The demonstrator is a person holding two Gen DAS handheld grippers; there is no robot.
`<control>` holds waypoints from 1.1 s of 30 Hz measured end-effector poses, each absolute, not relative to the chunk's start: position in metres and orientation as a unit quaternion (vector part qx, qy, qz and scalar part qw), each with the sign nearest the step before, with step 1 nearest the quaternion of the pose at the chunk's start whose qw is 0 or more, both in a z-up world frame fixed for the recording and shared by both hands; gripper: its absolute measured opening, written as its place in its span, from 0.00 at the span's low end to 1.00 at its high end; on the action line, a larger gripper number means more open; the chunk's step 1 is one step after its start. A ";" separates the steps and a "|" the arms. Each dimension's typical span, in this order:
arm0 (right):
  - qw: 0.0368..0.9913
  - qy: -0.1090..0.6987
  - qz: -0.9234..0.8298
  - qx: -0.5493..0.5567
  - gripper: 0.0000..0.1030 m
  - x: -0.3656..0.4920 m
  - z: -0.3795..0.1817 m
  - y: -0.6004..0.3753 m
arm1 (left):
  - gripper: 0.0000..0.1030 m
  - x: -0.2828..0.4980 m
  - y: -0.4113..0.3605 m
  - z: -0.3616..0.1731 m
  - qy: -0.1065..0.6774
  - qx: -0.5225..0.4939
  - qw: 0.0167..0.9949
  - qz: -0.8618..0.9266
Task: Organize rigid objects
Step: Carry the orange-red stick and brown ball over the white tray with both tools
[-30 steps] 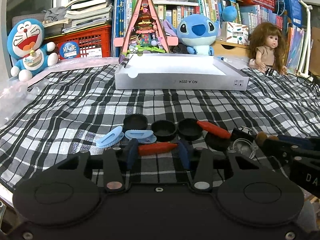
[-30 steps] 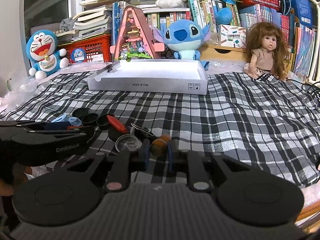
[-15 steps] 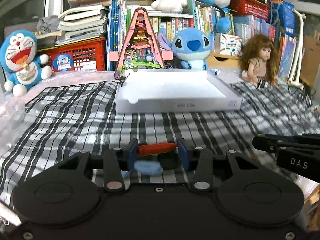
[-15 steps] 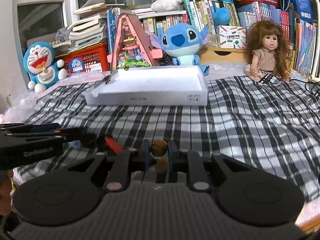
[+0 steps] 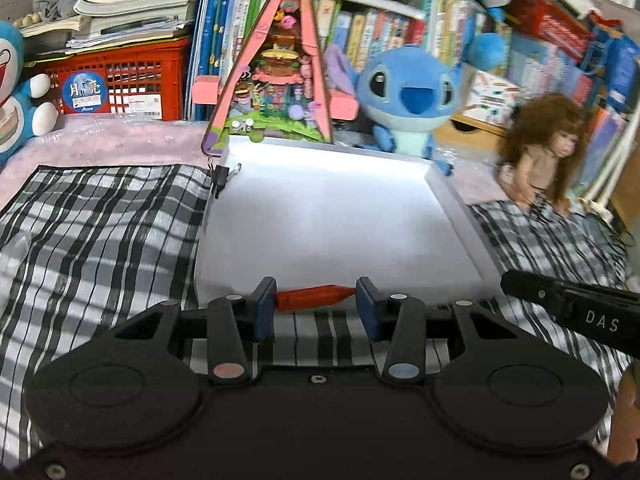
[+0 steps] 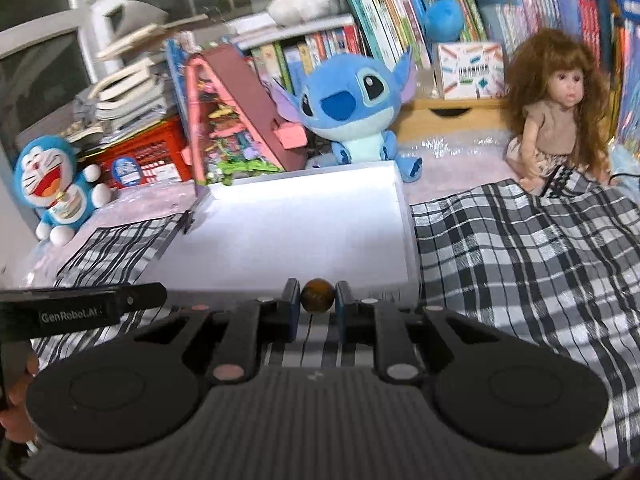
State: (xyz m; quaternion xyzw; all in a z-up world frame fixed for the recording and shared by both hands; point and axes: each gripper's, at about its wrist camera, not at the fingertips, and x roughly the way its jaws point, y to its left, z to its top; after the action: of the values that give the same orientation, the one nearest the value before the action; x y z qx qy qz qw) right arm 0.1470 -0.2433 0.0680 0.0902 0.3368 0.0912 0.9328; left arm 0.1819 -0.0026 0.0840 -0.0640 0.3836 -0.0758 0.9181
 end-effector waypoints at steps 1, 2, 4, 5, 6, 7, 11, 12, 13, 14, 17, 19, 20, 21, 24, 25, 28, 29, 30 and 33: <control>0.929 0.347 0.089 0.091 0.22 0.158 0.067 -0.243 | 0.40 0.191 -0.005 0.083 0.386 -0.060 0.918 -0.069; 0.926 0.357 0.087 0.092 0.22 0.168 0.066 -0.242 | 0.40 0.198 -0.008 0.080 0.389 -0.057 0.917 -0.066; 0.921 0.371 0.081 0.089 0.22 0.185 0.062 -0.240 | 0.40 0.212 -0.013 0.075 0.397 -0.055 0.914 -0.061; 0.919 0.377 0.078 0.087 0.22 0.194 0.060 -0.238 | 0.40 0.218 -0.016 0.071 0.401 -0.054 0.912 -0.059; 0.917 0.383 0.077 0.086 0.22 0.200 0.057 -0.236 | 0.40 0.224 -0.017 0.068 0.405 -0.053 0.911 -0.056; 0.914 0.388 0.078 0.086 0.22 0.207 0.055 -0.235 | 0.40 0.228 -0.019 0.064 0.408 -0.051 0.910 -0.054; 0.907 0.407 0.082 0.074 0.22 0.224 0.044 -0.225 | 0.40 0.243 -0.022 0.050 0.418 -0.037 0.907 -0.040; 0.906 0.410 0.083 0.069 0.22 0.227 0.041 -0.222 | 0.40 0.247 -0.022 0.046 0.420 -0.035 0.906 -0.036; 0.905 0.413 0.084 0.065 0.22 0.229 0.039 -0.220 | 0.40 0.249 -0.021 0.044 0.423 -0.034 0.905 -0.034; 0.904 0.415 0.085 0.061 0.22 0.231 0.036 -0.218 | 0.40 0.252 -0.021 0.040 0.425 -0.031 0.904 -0.032; 0.900 0.423 0.083 0.057 0.22 0.240 0.030 -0.213 | 0.40 0.256 -0.020 0.034 0.429 -0.021 0.903 -0.029; 0.898 0.428 0.080 0.056 0.22 0.245 0.026 -0.212 | 0.40 0.257 -0.020 0.032 0.428 -0.013 0.903 -0.029; 0.897 0.431 0.080 0.054 0.22 0.246 0.024 -0.210 | 0.40 0.257 -0.020 0.030 0.428 -0.010 0.903 -0.029; 0.897 0.432 0.080 0.052 0.22 0.248 0.023 -0.209 | 0.40 0.258 -0.021 0.029 0.428 -0.008 0.903 -0.030; 0.894 0.438 0.082 0.047 0.22 0.252 0.019 -0.207 | 0.40 0.259 -0.021 0.025 0.431 -0.006 0.902 -0.029; 0.894 0.438 0.082 0.047 0.22 0.252 0.018 -0.206 | 0.40 0.260 -0.021 0.024 0.432 -0.006 0.901 -0.029; 0.892 0.442 0.084 0.045 0.22 0.253 0.015 -0.203 | 0.40 0.261 -0.022 0.021 0.433 -0.001 0.901 -0.028; 0.892 0.443 0.084 0.043 0.22 0.254 0.014 -0.203 | 0.40 0.261 -0.023 0.020 0.432 0.001 0.902 -0.028; 0.891 0.444 0.084 0.042 0.22 0.254 0.013 -0.202 | 0.40 0.261 -0.024 0.020 0.430 0.004 0.902 -0.027; 0.891 0.444 0.083 0.040 0.22 0.256 0.011 -0.201 | 0.40 0.261 -0.026 0.019 0.428 0.009 0.903 -0.027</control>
State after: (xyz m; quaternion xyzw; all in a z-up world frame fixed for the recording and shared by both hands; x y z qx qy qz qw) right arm 0.2560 -0.2012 0.0112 0.0401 0.4440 0.0831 0.8913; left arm 0.2608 -0.0256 0.0193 0.0092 0.4277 -0.0266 0.9035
